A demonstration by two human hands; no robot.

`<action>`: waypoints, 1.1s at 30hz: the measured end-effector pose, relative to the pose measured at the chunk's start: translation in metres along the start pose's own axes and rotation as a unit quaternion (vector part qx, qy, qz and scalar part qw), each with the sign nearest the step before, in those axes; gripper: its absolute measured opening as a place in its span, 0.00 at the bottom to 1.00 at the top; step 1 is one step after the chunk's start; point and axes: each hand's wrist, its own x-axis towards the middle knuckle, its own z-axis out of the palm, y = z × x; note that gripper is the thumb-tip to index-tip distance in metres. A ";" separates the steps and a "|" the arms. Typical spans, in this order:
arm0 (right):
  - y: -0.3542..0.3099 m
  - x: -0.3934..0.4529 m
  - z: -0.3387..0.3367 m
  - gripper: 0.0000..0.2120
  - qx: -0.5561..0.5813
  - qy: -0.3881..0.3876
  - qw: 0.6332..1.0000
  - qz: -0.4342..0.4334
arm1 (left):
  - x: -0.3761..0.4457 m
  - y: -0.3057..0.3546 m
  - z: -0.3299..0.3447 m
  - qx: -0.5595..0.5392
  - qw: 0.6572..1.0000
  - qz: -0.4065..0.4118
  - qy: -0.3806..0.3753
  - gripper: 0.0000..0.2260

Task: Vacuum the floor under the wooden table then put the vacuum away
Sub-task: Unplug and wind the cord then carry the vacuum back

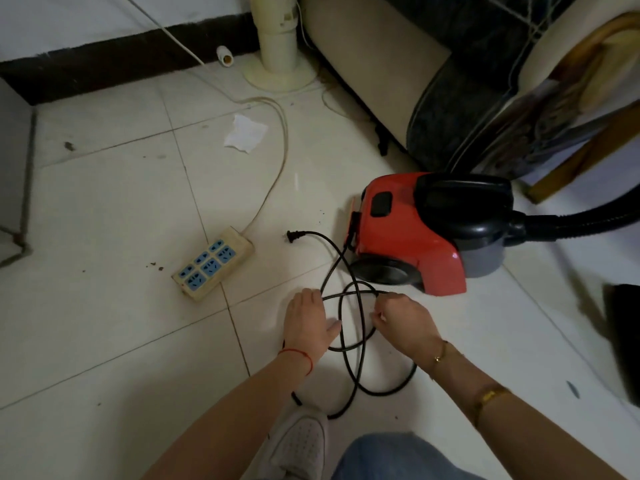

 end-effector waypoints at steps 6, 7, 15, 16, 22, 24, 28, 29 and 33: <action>0.006 0.003 0.025 0.15 0.027 -0.070 0.991 0.110 | 0.012 0.017 0.012 -0.007 0.998 -0.058 -0.003 0.23; 0.006 0.004 0.028 0.15 0.051 -0.078 0.987 0.131 | 0.014 0.016 0.012 -0.015 0.998 -0.066 -0.006 0.22; -0.005 0.015 0.021 0.12 0.217 -0.121 0.951 0.181 | 0.032 0.021 0.011 -0.183 0.967 -0.164 -0.073 0.24; -0.006 0.016 0.020 0.11 0.229 -0.128 0.948 0.179 | 0.033 0.021 0.013 -0.208 0.959 -0.178 -0.078 0.26; -0.016 0.016 0.021 0.10 0.295 -0.143 0.929 0.169 | 0.025 0.013 -0.003 -0.369 0.902 -0.191 -0.121 0.23; -0.022 0.015 0.022 0.10 0.310 -0.143 0.926 0.161 | 0.020 0.013 -0.009 -0.407 0.882 -0.193 -0.140 0.30; -0.032 0.012 0.023 0.12 0.314 -0.139 0.930 0.134 | 0.019 0.017 -0.005 -0.390 0.887 -0.201 -0.146 0.31; -0.033 0.012 0.024 0.13 0.317 -0.139 0.929 0.132 | 0.021 0.015 -0.002 -0.381 0.892 -0.194 -0.147 0.23; -0.033 0.009 0.027 0.17 0.336 -0.146 0.924 0.112 | 0.022 0.011 0.002 -0.382 0.891 -0.189 -0.154 0.15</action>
